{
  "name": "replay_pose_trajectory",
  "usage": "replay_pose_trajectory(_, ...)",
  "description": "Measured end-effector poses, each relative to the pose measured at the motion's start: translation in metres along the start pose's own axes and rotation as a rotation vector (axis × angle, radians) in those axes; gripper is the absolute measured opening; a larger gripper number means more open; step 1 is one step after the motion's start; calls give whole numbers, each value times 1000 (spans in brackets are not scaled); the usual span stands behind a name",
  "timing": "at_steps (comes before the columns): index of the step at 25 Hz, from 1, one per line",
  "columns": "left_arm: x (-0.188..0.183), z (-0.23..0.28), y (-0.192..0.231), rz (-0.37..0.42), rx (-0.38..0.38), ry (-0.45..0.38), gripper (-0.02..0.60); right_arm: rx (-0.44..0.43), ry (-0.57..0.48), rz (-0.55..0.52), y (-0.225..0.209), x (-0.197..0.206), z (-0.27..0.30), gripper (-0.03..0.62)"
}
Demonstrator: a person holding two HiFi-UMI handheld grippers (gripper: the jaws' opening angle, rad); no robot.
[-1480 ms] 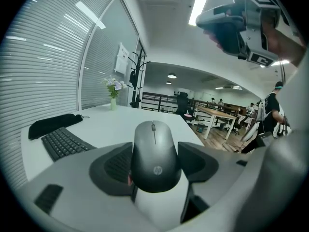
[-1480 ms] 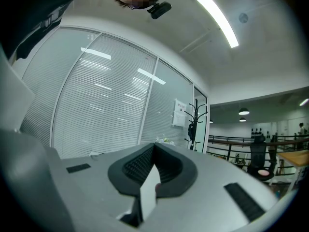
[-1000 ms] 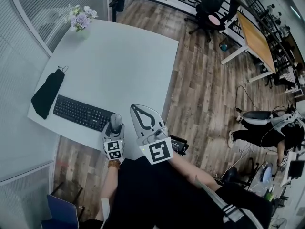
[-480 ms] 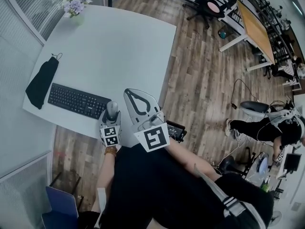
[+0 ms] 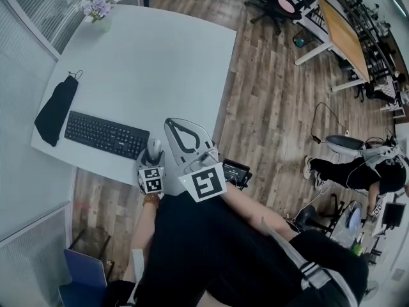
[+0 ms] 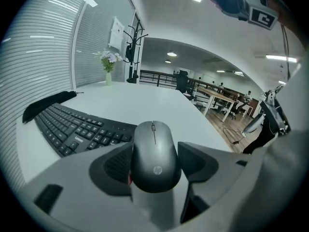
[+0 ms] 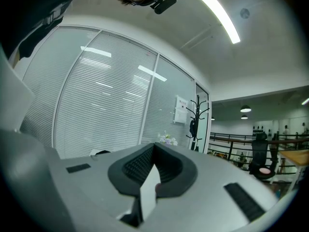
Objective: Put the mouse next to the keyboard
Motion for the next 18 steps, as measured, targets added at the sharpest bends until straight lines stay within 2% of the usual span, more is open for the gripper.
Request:
replay_pose_trajectory(10,10,10,-5,5,31,73,298,8,-8,3,-1,1,2,-2)
replay_pose_trajectory(18,19,17,-7,19,36,93,299,5,1,-3,-2,4,1,-2)
Point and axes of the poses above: the fingertips, and each gripper's own axes: z forward along the fingers, y to its left, x out of its underside, the point moved 5 cm from there along -z, backward along the fingers, and after that the axes turned 11 degrees about y, right-handed, at the moved point
